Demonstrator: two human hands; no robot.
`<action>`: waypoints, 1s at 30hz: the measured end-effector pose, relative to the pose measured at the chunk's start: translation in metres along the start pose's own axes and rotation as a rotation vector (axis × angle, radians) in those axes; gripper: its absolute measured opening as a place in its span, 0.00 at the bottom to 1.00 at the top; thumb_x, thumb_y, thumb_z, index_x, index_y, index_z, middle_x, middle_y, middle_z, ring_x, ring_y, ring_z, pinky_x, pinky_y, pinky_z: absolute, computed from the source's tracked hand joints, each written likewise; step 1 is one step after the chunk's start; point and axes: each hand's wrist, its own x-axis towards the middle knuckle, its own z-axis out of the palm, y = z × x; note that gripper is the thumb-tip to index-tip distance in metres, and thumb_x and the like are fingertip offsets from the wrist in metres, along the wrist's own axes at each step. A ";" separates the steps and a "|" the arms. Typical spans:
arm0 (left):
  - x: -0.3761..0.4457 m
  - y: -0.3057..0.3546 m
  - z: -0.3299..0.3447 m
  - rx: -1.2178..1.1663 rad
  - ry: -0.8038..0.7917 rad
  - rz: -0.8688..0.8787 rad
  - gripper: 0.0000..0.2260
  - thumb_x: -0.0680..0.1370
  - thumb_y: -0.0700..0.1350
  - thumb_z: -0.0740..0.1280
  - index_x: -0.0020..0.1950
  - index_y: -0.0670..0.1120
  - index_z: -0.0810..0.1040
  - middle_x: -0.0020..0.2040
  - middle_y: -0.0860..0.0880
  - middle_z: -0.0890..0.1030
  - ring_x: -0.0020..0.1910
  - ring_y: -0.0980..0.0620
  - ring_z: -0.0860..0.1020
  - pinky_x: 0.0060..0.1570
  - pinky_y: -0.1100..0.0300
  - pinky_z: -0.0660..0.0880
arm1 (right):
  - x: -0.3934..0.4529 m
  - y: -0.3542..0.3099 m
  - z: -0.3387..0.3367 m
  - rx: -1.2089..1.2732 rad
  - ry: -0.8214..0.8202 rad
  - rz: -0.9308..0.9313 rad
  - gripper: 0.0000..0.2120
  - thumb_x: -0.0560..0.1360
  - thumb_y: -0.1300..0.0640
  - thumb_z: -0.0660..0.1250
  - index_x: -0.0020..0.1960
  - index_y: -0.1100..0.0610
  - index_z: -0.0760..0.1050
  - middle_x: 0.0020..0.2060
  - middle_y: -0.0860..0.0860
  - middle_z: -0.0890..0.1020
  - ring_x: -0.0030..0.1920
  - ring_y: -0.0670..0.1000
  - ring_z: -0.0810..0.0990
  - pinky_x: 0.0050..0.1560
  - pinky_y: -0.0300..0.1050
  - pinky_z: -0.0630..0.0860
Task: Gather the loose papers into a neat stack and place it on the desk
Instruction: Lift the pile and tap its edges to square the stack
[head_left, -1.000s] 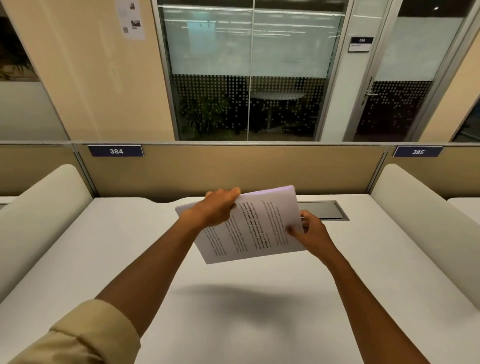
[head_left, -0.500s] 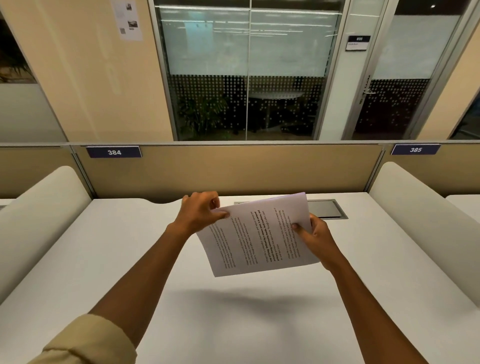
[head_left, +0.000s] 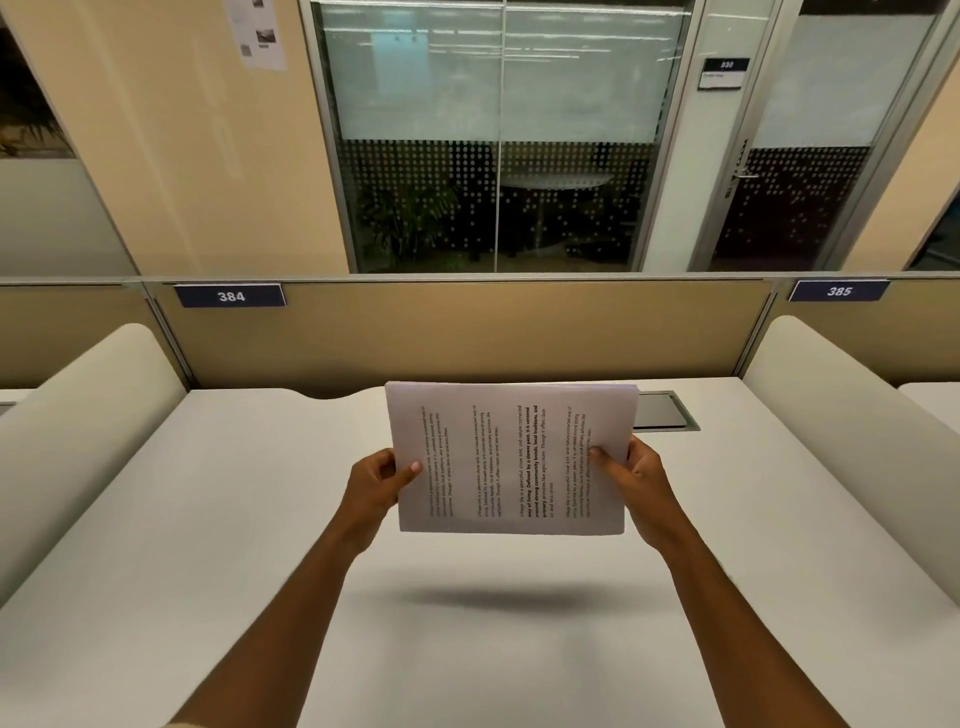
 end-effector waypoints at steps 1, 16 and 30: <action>-0.003 -0.003 0.004 -0.001 0.008 0.008 0.08 0.78 0.40 0.68 0.57 0.46 0.80 0.55 0.45 0.85 0.54 0.40 0.83 0.55 0.42 0.80 | -0.001 0.001 0.002 0.006 0.001 0.002 0.07 0.78 0.58 0.65 0.55 0.51 0.76 0.50 0.53 0.84 0.49 0.58 0.83 0.49 0.58 0.81; -0.015 -0.030 0.018 0.104 0.200 0.085 0.14 0.77 0.31 0.66 0.61 0.42 0.76 0.51 0.43 0.82 0.50 0.45 0.83 0.47 0.54 0.82 | -0.013 0.014 0.020 -0.021 0.005 -0.002 0.11 0.78 0.58 0.65 0.58 0.45 0.73 0.52 0.50 0.82 0.49 0.52 0.82 0.44 0.44 0.81; -0.051 -0.092 0.012 0.177 0.165 -0.022 0.15 0.80 0.36 0.64 0.67 0.43 0.72 0.59 0.43 0.80 0.58 0.43 0.80 0.55 0.47 0.81 | -0.045 0.094 0.035 0.068 -0.021 0.202 0.16 0.78 0.63 0.64 0.65 0.52 0.72 0.55 0.54 0.82 0.58 0.53 0.80 0.49 0.42 0.80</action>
